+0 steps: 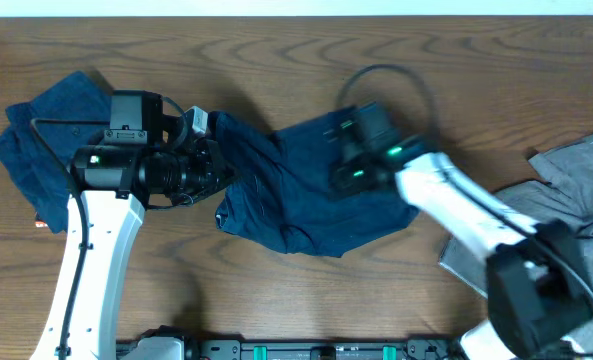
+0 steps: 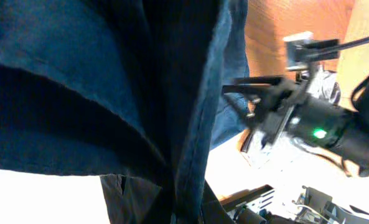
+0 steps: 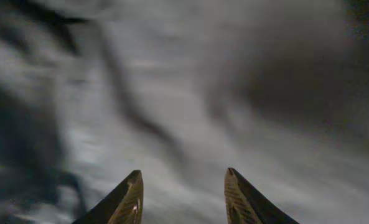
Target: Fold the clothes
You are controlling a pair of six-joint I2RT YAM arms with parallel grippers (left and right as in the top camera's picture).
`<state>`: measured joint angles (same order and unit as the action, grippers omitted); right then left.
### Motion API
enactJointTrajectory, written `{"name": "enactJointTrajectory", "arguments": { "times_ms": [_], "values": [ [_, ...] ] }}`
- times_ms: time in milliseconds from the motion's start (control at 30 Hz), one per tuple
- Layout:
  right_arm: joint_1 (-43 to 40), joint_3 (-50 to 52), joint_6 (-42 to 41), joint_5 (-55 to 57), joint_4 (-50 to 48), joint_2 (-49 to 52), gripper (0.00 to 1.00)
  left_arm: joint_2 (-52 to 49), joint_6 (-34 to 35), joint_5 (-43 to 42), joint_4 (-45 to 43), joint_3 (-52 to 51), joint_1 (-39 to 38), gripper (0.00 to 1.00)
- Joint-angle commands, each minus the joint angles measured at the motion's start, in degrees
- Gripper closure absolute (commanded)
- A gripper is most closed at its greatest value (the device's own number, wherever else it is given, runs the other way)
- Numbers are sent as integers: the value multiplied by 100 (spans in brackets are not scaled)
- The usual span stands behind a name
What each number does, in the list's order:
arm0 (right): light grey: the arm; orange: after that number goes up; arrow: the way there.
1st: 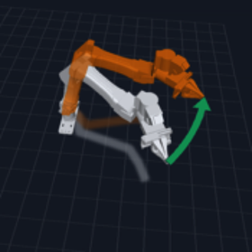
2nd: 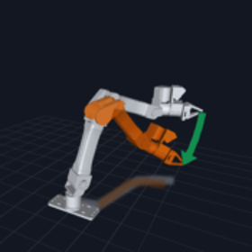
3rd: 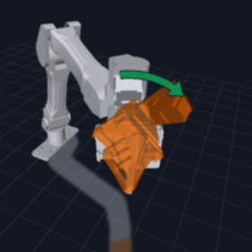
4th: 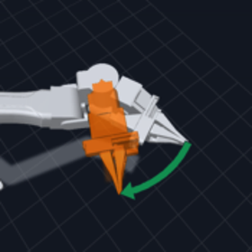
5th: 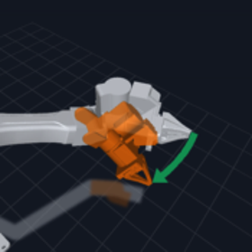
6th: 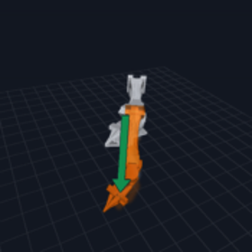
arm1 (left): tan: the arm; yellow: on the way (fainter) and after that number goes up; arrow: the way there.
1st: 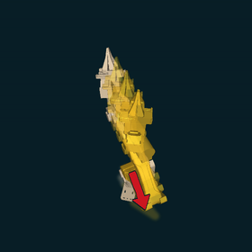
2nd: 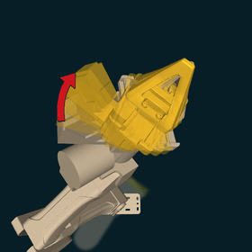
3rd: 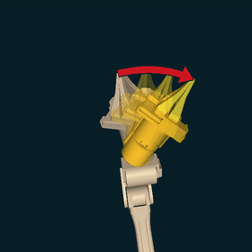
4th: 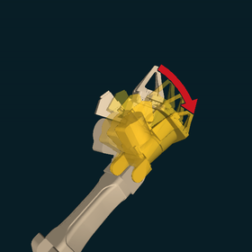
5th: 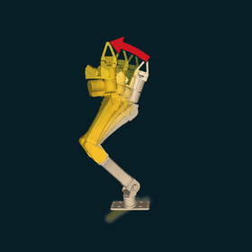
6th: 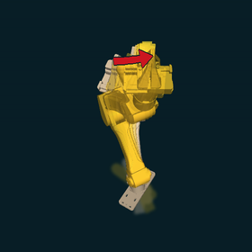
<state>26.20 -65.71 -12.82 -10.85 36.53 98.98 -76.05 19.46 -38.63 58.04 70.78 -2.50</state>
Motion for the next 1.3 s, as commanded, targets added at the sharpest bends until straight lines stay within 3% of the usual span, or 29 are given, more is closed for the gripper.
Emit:
{"name": "enactJointTrajectory", "arguments": {
  "times_ms": [0, 300, 667, 867, 1033, 1267],
  "values": [
    [-422, 72, 323, 780, 433, 120, 59, 81, -11, -79, -57, 166, -98, 94],
    [-844, 841, 302, 929, 11, 527, 62, -251, 509, -76, -785, 166, -800, 94],
    [-181, 1300, -179, 570, -356, 542, 62, -1368, 1545, 210, -2546, 166, -2371, 94],
    [-81, 1300, -352, 616, -330, 540, 60, -1814, 1646, 225, -3679, 166, -2920, 93],
    [-315, 1150, -758, 1110, 177, 358, 56, -1797, 1637, 479, -3781, 166, -2800, 66],
    [-1084, 68, -684, 1484, 1224, -776, 51, -1794, 1532, 1764, -3799, 166, -2194, 50]
  ]
}}
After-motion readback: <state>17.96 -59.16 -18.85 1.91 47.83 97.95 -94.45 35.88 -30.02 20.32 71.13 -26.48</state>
